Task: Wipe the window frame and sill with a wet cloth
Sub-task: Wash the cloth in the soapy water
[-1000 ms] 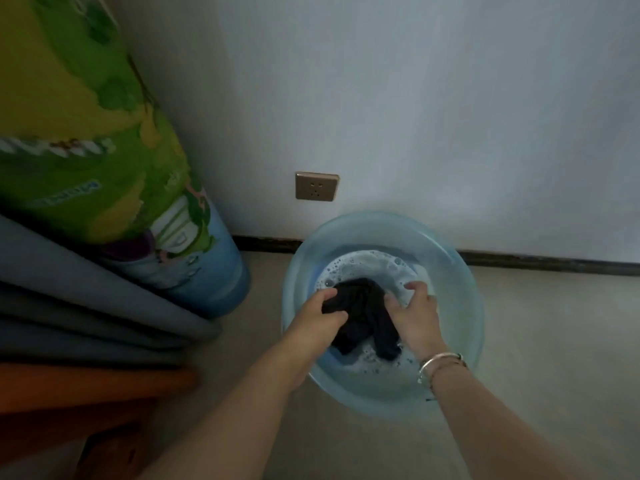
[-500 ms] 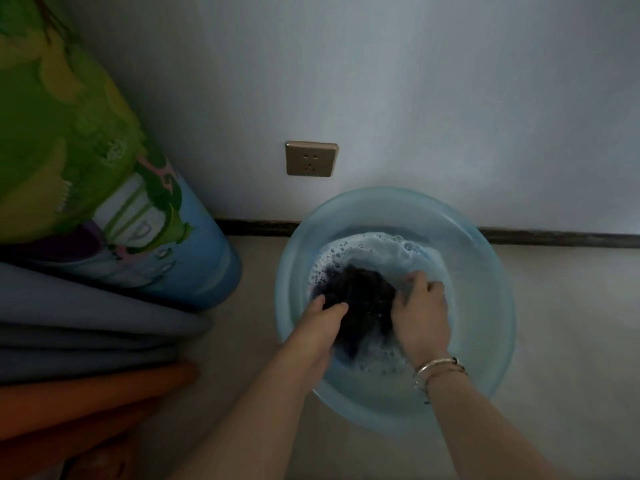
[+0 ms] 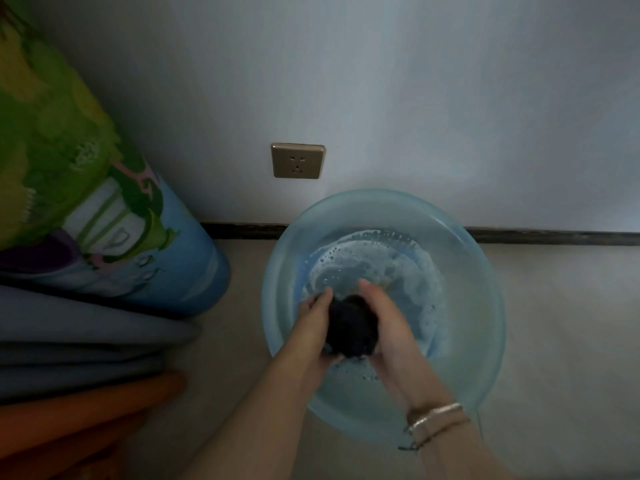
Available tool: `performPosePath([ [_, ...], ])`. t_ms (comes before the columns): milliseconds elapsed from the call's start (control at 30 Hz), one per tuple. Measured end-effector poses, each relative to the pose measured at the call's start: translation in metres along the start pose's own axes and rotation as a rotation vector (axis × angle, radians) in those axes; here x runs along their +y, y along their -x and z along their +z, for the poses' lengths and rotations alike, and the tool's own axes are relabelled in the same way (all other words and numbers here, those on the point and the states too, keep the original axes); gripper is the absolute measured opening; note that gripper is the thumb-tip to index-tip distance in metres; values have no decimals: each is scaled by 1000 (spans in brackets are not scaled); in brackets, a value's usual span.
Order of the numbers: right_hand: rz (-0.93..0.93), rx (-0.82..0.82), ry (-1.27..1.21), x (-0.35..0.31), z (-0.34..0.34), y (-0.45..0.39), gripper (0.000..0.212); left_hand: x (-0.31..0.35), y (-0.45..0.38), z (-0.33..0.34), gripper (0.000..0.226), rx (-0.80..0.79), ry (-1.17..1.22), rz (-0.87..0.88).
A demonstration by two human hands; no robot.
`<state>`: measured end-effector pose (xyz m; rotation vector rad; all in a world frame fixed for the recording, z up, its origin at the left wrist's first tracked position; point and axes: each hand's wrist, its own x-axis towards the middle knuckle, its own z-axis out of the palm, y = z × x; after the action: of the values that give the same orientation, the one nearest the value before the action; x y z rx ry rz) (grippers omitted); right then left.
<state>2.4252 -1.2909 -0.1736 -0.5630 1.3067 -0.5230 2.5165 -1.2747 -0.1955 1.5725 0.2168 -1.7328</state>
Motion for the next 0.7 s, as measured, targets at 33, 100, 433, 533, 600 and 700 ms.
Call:
performPosePath([
  [33,-37,-3,111,3,4,2,52,-1,-1,2,40,1,37,20],
  [100,-184,20,309,9,8,0,71,-5,-3,7,32,57,41,75],
  [433,-393,681,979,16,-42,-50,29,-1,2,5,10,115,-185,142],
  [533,-226,748,1288,18,-47,-50,35,-1,-6,-2,35,95,-263,189],
  [600,-188,597,1324,27,-42,-51,31,0,-5,0,45,57,-251,156],
  [700,-165,234,797,30,-17,-50,18,3,-1,3,45,3,-111,81],
])
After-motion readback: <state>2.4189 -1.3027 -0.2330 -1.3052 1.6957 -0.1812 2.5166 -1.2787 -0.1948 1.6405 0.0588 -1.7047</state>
